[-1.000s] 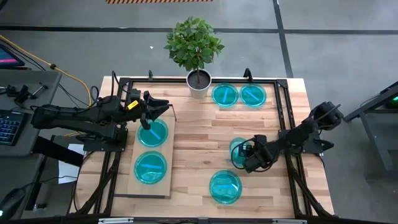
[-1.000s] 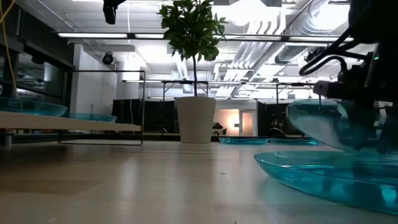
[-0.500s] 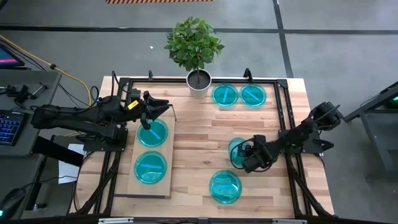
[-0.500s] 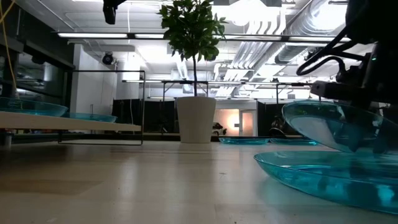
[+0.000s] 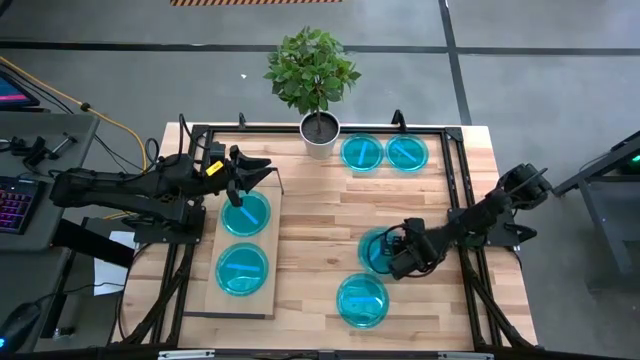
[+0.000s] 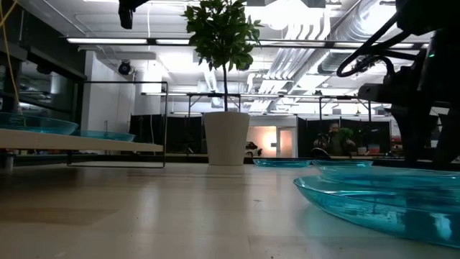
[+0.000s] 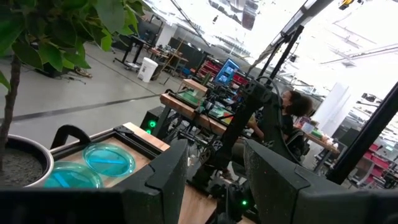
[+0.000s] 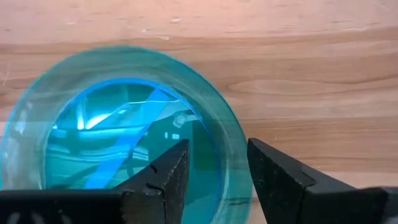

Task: Place and stack plates onto a shelf
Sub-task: Stack the bottom right blue plate on the top blue plate on the shelf

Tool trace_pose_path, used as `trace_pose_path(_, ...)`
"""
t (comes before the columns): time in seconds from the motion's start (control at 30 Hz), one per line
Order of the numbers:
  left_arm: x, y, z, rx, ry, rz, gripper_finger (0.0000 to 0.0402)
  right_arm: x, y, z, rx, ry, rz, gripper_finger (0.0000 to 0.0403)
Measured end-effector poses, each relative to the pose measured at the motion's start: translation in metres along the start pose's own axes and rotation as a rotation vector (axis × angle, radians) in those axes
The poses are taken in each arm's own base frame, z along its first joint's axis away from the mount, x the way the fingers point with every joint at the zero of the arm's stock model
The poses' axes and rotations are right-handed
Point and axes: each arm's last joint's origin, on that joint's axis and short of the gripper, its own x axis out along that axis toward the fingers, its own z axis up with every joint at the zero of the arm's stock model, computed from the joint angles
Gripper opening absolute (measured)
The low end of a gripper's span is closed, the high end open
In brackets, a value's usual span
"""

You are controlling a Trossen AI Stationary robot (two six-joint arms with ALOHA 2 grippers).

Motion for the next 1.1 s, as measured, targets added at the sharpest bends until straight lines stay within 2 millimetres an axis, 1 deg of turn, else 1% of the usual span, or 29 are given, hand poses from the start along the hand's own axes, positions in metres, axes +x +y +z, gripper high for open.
trace_pose_path(0.23,0.0,0.0,0.0,-0.001,0.0,0.0,0.0147,-0.002,-0.003,0.001,-0.028,0.008,-0.031,0.0158)
trace_pose_path(0.47,0.0,0.0,0.0,-0.001,0.0,0.0,0.0147,-0.015,-0.01,0.01,-0.037,0.016,-0.037,0.0158)
trace_pose_path(0.6,0.0,0.0,0.0,-0.001,0.0,0.0,0.0147,-0.016,-0.014,0.01,-0.104,0.062,-0.102,0.0158)
trace_pose_path(0.77,0.0,0.0,0.0,0.0,0.001,0.0,0.0147,-0.015,-0.009,0.008,-0.106,0.058,-0.032,0.0158)
trace_pose_path(0.9,0.0,0.0,0.0,0.0,0.001,0.0,0.0147,-0.012,-0.008,0.008,-0.1,0.031,-0.014,0.0158)
trace_pose_path(1.1,0.0,0.0,-0.001,0.0,0.005,0.002,0.0147,0.01,-0.02,0.006,-0.063,0.07,0.004,0.0158)
